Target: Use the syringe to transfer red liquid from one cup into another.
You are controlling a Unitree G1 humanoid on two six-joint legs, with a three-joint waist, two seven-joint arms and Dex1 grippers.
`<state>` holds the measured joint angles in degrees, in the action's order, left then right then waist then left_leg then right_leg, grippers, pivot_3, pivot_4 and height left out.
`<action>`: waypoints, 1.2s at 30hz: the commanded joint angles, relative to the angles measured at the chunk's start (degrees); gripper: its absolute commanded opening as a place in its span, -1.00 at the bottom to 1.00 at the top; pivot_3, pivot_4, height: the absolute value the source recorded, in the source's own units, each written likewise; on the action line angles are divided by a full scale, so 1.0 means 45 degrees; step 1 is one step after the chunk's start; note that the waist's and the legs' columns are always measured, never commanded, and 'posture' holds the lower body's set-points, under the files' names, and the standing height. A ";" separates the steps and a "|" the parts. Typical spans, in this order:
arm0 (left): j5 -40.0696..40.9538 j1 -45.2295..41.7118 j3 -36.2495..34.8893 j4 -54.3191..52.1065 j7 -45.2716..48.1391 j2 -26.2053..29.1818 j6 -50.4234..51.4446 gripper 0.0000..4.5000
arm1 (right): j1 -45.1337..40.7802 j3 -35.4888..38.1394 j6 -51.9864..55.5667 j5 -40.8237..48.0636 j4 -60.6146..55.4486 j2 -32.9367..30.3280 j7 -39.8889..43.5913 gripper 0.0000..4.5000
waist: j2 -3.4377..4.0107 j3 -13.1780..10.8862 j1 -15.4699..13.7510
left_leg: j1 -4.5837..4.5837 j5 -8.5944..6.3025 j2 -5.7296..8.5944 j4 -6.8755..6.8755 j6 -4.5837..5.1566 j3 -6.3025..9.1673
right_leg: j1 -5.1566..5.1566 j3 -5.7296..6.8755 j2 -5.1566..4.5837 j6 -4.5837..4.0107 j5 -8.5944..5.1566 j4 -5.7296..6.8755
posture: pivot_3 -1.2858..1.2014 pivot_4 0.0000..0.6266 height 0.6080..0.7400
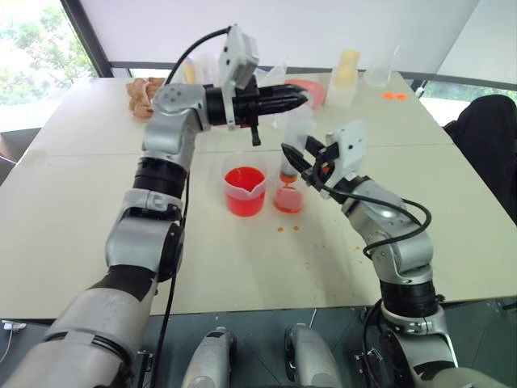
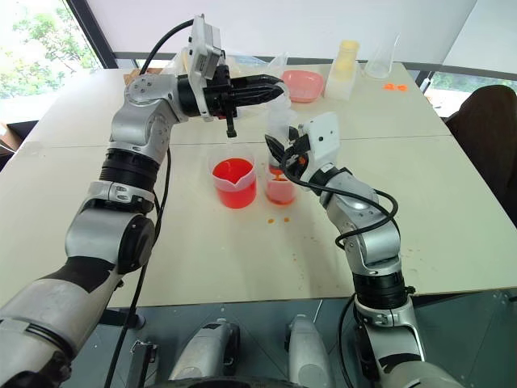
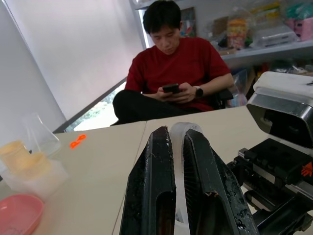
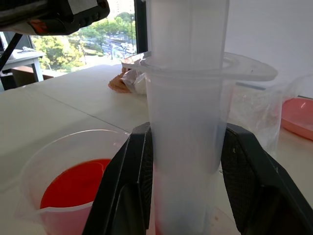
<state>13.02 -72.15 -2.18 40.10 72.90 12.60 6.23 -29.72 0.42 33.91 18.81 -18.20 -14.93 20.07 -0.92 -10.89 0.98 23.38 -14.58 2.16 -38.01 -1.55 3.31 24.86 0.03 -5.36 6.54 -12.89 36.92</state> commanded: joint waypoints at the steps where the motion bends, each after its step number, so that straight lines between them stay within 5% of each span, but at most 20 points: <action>1: 0.0216 0.0221 0.0718 -0.0329 0.0414 -0.0595 0.0395 -0.99 | -0.1101 0.0851 0.0133 0.0637 -0.1503 -0.0101 -0.0327 -0.36 | 0.0000 0.0000 -0.0007 | 0.0000 0.0000 0.0000 0.0000 0.0000 0.0000 | 0.0000 0.0000 0.0000 0.0000 0.0000 0.0000 | 0.03 -0.52 1.00; 17: 0.0363 0.0566 0.0690 -0.0456 0.0503 -0.0559 0.0974 -0.99 | -0.1450 0.1534 0.1281 0.1623 -0.2298 -0.0255 -0.0801 -0.36 | 0.0000 0.0000 -0.0004 | 0.0000 0.0000 -0.0001 0.0000 0.0000 0.0001 | -0.0001 0.0000 -0.0001 0.0000 0.0000 0.0000 | 0.03 -0.52 1.00; 26: 0.1047 -0.0283 -0.0337 0.0073 -0.0471 -0.0004 0.1234 0.61 | -0.1515 0.1471 0.1273 0.1710 -0.2303 -0.0436 -0.0766 -0.36 | 0.0006 -0.0003 0.0015 | 0.0000 -0.0001 -0.0001 0.0000 0.0001 0.0004 | -0.0001 0.0002 0.0001 0.0000 0.0000 -0.0004 | 0.03 -0.52 1.00; 31: 0.1976 -0.0593 -0.1265 0.0075 -0.1221 0.0429 0.2029 0.61 | -0.1564 0.1635 0.1397 0.1945 -0.2229 -0.0455 -0.0881 -0.36 | 0.0002 -0.0006 0.0016 | -0.0002 -0.0001 -0.0003 0.0001 0.0001 0.0004 | -0.0002 0.0002 0.0000 0.0000 0.0000 -0.0001 | 0.03 -0.52 1.00; 36: 0.2778 0.1741 -0.0857 -0.3633 -0.0693 0.2025 0.4727 0.61 | -0.2343 0.3500 0.2629 0.3580 -0.1569 -0.0335 -0.1791 -0.36 | 0.0010 -0.0010 0.0198 | -0.0010 -0.0001 -0.0015 0.0007 0.0002 0.0034 | 0.0002 -0.0008 0.0002 -0.0001 0.0000 0.0008 | 0.03 -0.52 1.00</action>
<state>23.77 -65.94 -6.22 29.59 68.77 20.20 23.92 -37.70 11.35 44.69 31.77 -24.36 -15.79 13.51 -0.87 -10.93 1.87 23.33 -14.58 2.08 -37.97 -1.54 3.48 24.87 -0.04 -5.36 6.54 -12.89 36.97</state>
